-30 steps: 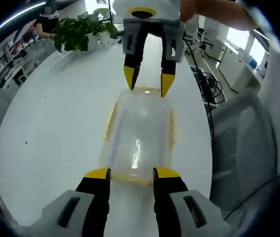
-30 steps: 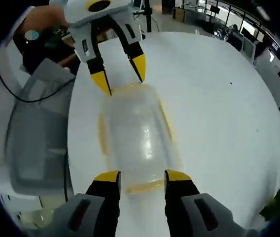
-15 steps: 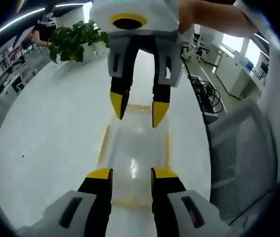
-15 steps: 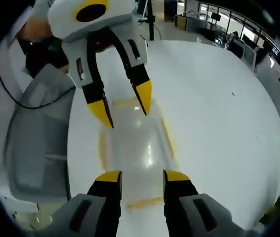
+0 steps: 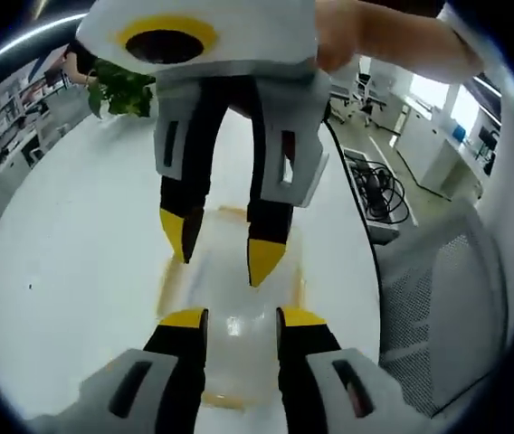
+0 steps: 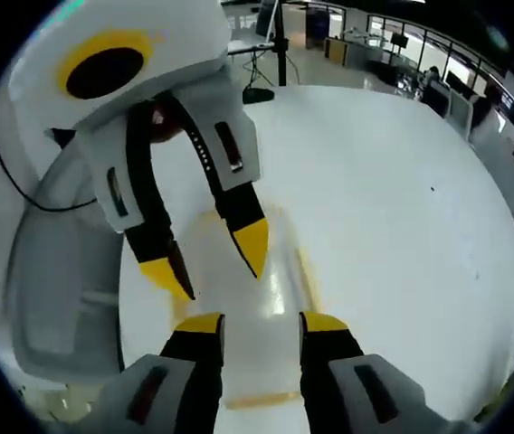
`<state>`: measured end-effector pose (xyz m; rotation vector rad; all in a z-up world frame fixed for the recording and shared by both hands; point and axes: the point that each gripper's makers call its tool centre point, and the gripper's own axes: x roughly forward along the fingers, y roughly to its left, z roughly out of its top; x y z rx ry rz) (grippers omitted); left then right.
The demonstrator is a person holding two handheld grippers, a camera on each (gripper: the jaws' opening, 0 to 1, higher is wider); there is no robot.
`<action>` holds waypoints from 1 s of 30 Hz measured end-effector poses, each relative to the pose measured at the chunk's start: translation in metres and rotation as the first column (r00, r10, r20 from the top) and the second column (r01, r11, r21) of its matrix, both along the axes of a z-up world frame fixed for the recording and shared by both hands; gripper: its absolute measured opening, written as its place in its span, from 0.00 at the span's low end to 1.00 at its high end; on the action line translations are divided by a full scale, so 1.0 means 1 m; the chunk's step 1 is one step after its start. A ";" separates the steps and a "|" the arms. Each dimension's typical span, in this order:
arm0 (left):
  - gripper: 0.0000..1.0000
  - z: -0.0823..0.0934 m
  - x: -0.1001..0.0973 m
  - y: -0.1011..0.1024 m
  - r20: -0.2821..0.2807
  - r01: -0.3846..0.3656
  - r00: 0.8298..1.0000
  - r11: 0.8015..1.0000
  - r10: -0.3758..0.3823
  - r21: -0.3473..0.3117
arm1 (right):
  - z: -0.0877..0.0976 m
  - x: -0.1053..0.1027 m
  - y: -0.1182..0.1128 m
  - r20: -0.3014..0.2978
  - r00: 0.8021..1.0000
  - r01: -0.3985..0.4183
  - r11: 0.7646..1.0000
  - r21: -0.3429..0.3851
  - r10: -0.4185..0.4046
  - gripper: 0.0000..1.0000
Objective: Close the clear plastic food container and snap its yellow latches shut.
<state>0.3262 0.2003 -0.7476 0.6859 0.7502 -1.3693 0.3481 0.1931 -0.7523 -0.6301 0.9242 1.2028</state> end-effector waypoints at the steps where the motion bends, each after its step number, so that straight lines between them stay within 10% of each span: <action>1: 0.29 0.000 -0.001 -0.001 0.003 -0.002 1.000 1.000 0.002 -0.004 | 0.000 0.001 0.000 0.002 1.000 -0.001 1.000 0.002 0.001 0.31; 16: 0.32 -0.002 -0.017 -0.003 -0.023 -0.042 0.999 0.999 0.041 -0.022 | 0.000 0.014 0.009 -0.001 1.000 -0.003 1.000 0.020 0.003 0.33; 30: 0.36 -0.009 -0.021 -0.005 0.063 -0.037 0.997 0.999 0.037 0.006 | -0.007 0.024 0.017 -0.038 0.999 -0.035 0.999 0.018 0.036 0.33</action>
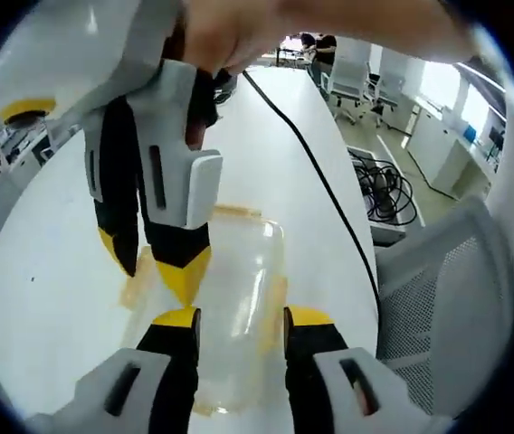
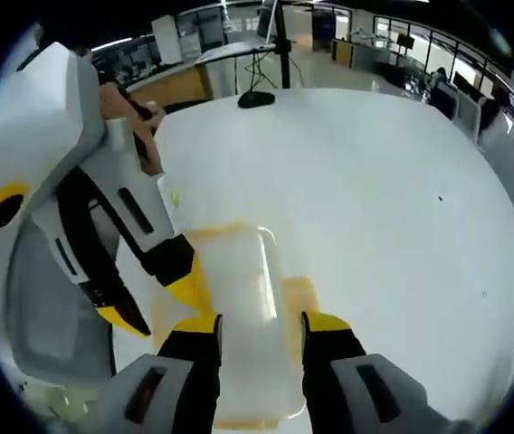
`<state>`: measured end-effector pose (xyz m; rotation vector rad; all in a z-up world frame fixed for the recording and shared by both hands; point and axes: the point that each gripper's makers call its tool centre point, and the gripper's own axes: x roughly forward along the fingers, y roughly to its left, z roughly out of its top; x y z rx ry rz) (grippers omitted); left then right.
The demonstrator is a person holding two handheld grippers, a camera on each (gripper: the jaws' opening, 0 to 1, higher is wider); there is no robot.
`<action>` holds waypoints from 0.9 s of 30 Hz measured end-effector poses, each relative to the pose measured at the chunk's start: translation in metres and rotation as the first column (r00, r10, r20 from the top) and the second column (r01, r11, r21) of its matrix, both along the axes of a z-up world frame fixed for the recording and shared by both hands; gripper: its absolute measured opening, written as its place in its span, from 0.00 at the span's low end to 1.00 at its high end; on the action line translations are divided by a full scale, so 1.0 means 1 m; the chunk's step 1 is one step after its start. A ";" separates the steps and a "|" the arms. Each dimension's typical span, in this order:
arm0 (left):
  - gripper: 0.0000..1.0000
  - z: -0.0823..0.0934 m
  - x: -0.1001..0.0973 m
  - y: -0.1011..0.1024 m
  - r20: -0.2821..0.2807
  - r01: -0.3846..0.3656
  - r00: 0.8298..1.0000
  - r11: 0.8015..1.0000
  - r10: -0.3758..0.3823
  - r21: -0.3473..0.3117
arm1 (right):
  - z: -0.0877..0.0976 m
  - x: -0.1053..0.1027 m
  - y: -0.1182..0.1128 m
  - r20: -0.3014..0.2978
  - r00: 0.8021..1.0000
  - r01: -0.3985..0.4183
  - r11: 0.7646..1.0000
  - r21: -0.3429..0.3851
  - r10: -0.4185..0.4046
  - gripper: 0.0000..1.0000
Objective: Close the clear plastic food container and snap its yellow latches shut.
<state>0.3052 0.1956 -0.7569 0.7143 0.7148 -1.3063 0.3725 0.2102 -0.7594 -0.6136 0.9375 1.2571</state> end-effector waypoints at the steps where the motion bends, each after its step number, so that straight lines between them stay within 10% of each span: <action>1: 0.36 0.000 0.000 0.001 0.014 0.002 1.000 1.000 -0.002 0.007 | -0.002 0.000 0.000 -0.009 1.000 -0.010 1.000 -0.006 0.010 0.33; 16: 0.39 -0.008 -0.003 0.002 0.197 0.060 0.978 0.995 -0.074 0.078 | -0.008 0.000 0.005 -0.144 0.986 -0.082 0.997 -0.014 0.079 0.35; 27: 0.34 -0.011 0.001 0.002 0.228 0.022 0.972 0.993 -0.047 0.114 | -0.014 -0.001 0.008 -0.230 0.963 -0.163 0.983 -0.083 0.140 0.33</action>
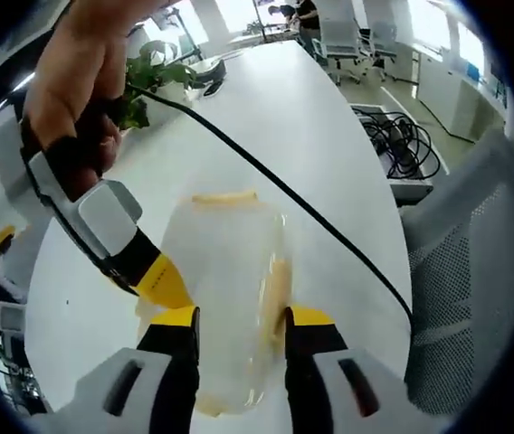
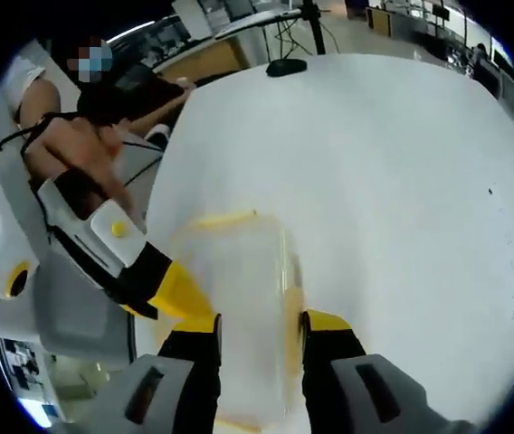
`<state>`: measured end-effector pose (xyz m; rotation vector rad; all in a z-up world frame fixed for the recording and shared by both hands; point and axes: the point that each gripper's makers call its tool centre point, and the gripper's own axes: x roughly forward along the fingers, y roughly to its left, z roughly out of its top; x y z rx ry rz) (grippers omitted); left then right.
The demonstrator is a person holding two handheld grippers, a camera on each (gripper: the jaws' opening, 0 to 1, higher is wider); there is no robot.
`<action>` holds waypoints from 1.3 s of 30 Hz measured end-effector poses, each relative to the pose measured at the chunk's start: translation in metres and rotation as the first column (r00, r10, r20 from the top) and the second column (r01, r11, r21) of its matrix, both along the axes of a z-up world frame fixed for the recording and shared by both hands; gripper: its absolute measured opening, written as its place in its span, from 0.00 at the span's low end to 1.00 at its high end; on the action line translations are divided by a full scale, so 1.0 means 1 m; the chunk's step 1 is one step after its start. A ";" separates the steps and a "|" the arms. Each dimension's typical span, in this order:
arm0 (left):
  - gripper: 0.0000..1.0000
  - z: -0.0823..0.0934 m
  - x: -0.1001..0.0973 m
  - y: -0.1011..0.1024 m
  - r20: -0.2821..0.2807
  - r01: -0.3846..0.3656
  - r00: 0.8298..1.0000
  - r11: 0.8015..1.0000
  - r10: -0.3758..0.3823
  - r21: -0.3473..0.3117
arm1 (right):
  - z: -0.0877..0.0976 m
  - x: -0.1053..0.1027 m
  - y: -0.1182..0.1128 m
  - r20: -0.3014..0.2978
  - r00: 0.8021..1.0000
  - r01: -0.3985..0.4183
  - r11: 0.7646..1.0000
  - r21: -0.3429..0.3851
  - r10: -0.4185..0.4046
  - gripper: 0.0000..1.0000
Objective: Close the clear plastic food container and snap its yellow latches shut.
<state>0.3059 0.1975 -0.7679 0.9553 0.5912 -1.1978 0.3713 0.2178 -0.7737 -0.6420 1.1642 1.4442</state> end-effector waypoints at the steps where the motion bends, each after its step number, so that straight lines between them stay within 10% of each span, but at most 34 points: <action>1: 0.32 -0.002 0.000 0.000 0.017 0.001 1.000 1.000 -0.002 0.008 | 0.000 0.000 0.000 -0.007 1.000 0.005 1.000 -0.006 -0.005 0.32; 20: 0.35 0.001 -0.001 0.000 0.032 -0.021 0.999 1.000 0.022 -0.019 | 0.004 -0.003 -0.001 -0.030 0.998 0.056 0.998 0.038 -0.054 0.34; 39: 0.49 0.003 -0.020 0.013 -0.040 0.040 0.998 0.999 -0.040 -0.012 | 0.019 0.002 -0.008 0.145 0.987 0.057 0.996 0.071 -0.066 0.36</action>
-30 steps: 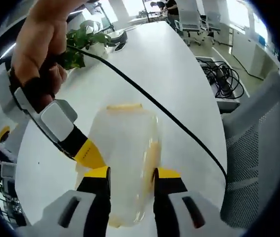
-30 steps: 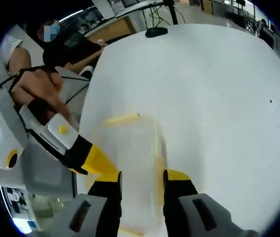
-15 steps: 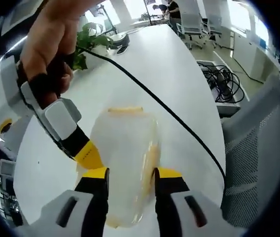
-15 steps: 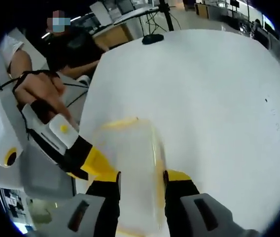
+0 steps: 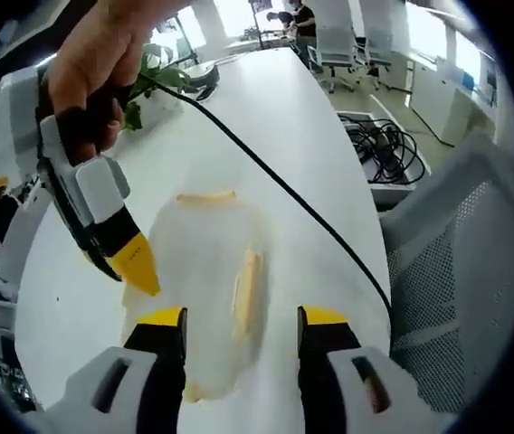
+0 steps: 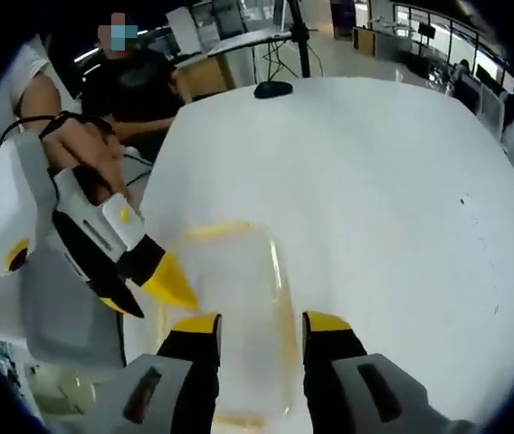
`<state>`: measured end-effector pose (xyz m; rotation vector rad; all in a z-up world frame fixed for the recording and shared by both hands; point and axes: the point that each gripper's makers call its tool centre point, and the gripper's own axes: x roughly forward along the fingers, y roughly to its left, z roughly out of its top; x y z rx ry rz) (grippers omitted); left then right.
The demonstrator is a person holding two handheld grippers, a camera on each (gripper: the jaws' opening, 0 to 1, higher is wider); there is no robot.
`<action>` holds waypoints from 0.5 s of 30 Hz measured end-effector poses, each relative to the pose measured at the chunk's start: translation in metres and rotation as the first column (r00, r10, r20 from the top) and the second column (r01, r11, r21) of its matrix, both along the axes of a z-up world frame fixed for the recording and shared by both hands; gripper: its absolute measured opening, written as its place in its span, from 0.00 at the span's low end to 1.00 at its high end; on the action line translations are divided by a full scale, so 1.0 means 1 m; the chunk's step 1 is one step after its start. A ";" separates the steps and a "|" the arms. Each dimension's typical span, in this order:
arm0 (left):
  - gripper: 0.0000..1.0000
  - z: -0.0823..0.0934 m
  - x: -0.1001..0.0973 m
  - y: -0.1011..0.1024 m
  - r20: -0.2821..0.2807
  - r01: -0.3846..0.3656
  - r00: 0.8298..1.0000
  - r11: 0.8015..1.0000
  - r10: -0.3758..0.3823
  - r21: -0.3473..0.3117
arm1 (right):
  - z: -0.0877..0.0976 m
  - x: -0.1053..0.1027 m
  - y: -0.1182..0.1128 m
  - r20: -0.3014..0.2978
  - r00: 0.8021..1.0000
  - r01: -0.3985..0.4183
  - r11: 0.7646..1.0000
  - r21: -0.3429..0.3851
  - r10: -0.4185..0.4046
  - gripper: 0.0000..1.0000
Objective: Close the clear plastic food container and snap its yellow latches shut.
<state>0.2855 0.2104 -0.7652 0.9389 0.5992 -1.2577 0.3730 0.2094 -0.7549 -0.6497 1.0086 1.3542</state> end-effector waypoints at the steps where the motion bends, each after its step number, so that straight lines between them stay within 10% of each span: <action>1: 0.49 0.000 0.000 0.003 0.002 0.001 1.000 1.000 -0.001 0.010 | 0.001 -0.001 -0.001 0.005 1.000 -0.001 1.000 0.002 0.001 0.37; 15: 0.59 0.012 0.016 0.019 -0.019 -0.034 0.999 0.999 0.034 -0.025 | 0.007 -0.016 -0.019 0.093 0.995 0.032 0.999 -0.003 -0.032 0.48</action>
